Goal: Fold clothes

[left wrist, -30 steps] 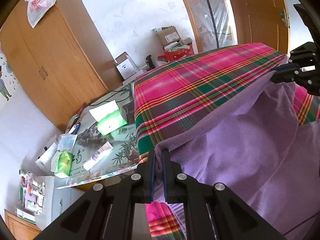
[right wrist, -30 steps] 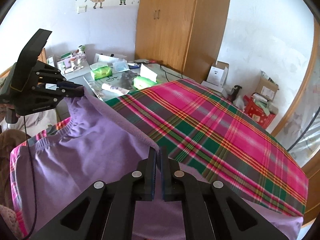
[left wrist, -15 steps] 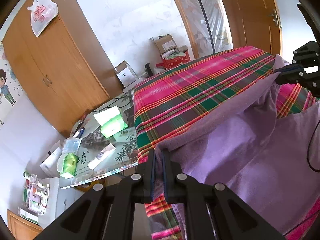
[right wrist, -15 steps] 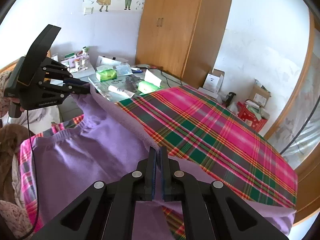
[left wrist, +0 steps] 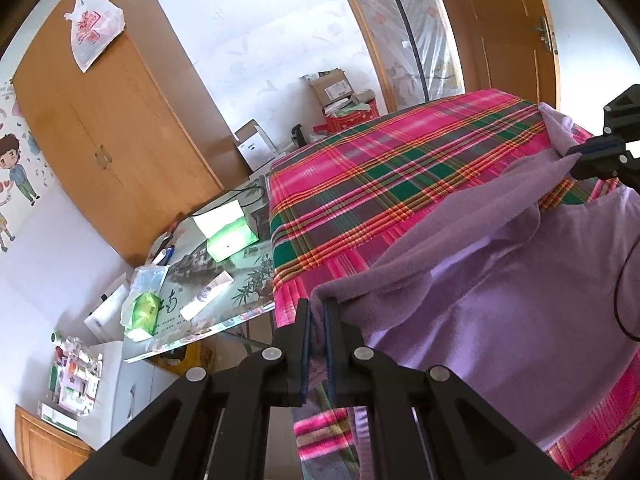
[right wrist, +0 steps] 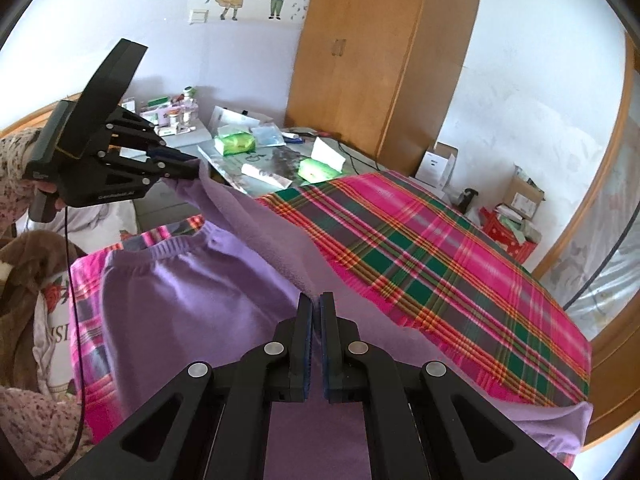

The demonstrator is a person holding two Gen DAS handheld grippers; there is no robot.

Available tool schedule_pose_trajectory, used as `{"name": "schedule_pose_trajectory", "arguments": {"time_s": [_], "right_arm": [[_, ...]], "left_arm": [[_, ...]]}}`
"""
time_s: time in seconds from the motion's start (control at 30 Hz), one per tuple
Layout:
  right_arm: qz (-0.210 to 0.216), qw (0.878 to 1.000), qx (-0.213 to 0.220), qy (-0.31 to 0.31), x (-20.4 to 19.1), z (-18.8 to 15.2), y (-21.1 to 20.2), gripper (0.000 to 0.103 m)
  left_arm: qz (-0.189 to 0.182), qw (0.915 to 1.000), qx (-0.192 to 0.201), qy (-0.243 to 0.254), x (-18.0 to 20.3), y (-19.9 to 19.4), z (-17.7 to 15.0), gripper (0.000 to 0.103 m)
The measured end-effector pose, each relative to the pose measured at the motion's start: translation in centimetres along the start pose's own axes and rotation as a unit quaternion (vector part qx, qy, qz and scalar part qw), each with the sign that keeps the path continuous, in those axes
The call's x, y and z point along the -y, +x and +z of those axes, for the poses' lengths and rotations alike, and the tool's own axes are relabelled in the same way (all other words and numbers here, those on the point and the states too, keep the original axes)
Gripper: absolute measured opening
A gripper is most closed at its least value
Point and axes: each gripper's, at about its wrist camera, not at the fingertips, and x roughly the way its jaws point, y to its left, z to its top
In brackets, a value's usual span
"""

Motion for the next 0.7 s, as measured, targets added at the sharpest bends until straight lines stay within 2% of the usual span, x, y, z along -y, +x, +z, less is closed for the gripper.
{"name": "schedule_pose_trajectory", "arguments": {"time_s": [0.4,0.7], "right_arm": [[0.000,1.000,-0.010,-0.007,-2.9,-2.5,-2.3,0.004],[0.007,1.000,-0.022,-0.006,-4.9,-5.2,-3.3,0.004]], "left_arm": [[0.000,0.9997,0.002,0.023,2.4,-2.2,-2.9,0.007],[-0.007,0.9994,-0.009,0.032,4.0,-2.4,-5.1,0.007]]}}
